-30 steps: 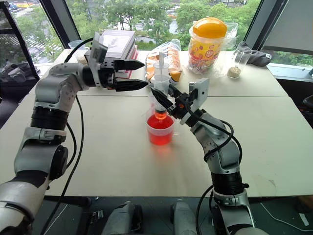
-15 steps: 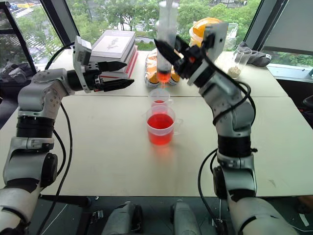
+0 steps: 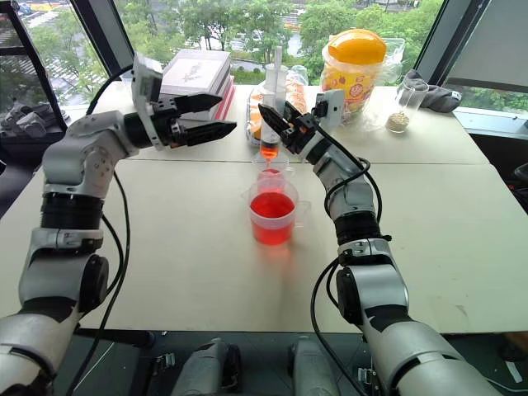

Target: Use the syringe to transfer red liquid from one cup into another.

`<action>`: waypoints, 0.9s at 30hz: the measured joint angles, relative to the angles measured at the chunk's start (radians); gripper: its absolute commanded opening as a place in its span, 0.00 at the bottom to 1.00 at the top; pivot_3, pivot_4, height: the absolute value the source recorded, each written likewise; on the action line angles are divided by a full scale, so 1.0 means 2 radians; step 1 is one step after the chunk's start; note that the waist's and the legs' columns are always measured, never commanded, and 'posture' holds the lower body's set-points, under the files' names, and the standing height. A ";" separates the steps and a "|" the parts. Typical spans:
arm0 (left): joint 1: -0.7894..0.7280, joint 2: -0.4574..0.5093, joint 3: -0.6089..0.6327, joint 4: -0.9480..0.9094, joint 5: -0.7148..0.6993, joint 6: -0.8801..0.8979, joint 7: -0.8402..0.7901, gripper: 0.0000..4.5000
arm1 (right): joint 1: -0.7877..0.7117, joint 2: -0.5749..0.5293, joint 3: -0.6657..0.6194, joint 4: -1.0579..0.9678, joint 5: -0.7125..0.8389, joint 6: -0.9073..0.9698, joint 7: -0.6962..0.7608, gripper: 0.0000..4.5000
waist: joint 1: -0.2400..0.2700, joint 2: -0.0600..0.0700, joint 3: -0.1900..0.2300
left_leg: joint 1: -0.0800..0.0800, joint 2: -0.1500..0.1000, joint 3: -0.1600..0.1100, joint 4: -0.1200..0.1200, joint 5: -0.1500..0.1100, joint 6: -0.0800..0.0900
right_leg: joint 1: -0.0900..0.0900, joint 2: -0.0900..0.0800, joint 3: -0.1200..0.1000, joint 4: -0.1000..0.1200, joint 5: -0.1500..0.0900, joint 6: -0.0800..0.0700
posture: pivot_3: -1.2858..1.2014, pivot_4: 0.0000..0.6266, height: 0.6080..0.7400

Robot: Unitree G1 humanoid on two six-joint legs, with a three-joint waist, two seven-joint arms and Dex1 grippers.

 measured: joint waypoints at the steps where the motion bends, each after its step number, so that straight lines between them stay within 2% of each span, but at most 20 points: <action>1: -0.016 -0.008 -0.002 0.014 0.002 -0.009 0.000 0.98 | 0.001 0.000 0.000 0.002 -0.002 -0.002 0.000 0.31 | -0.001 0.000 0.000 | 0.000 0.000 0.000 0.000 0.000 0.000 | 0.000 0.000 0.000 0.000 0.000 0.000 | 0.52 0.24 1.00; 8: -0.116 -0.056 -0.015 0.150 0.028 -0.075 -0.022 0.98 | 0.006 0.001 0.001 0.012 -0.020 -0.019 0.005 0.31 | -0.004 0.000 0.000 | 0.000 0.000 0.000 -0.001 0.000 0.000 | 0.000 0.000 0.000 0.000 0.000 0.000 | 0.52 0.24 1.00; 14: -0.154 -0.078 -0.022 0.248 0.052 -0.116 -0.048 0.98 | 0.006 0.001 0.001 0.018 -0.027 -0.026 0.007 0.31 | -0.005 0.000 0.000 | 0.000 0.000 0.000 0.000 0.000 0.000 | 0.000 0.000 0.000 0.000 0.000 0.000 | 0.52 0.24 1.00; 22: -0.198 -0.095 -0.022 0.331 0.079 -0.140 -0.067 0.98 | 0.006 0.003 0.001 0.026 -0.038 -0.028 0.011 0.31 | -0.004 0.000 0.000 | 0.000 0.000 0.000 -0.001 0.000 0.000 | 0.000 0.000 0.000 0.000 0.000 0.000 | 0.52 0.24 1.00; 26: -0.215 -0.099 -0.018 0.362 0.094 -0.155 -0.058 0.58 | 0.006 0.002 0.001 0.030 -0.042 -0.036 0.015 0.31 | -0.004 0.000 0.000 | 0.000 0.000 0.000 -0.001 0.000 0.000 | 0.000 0.000 0.000 0.000 0.000 0.000 | 0.52 0.24 1.00; 27: -0.217 -0.099 -0.016 0.367 0.096 -0.157 -0.055 0.44 | 0.006 0.002 0.001 0.031 -0.044 -0.036 0.016 0.31 | -0.004 0.000 0.000 | 0.000 0.000 0.000 -0.001 0.000 0.000 | 0.000 0.000 0.000 0.000 0.000 0.000 | 0.52 0.24 1.00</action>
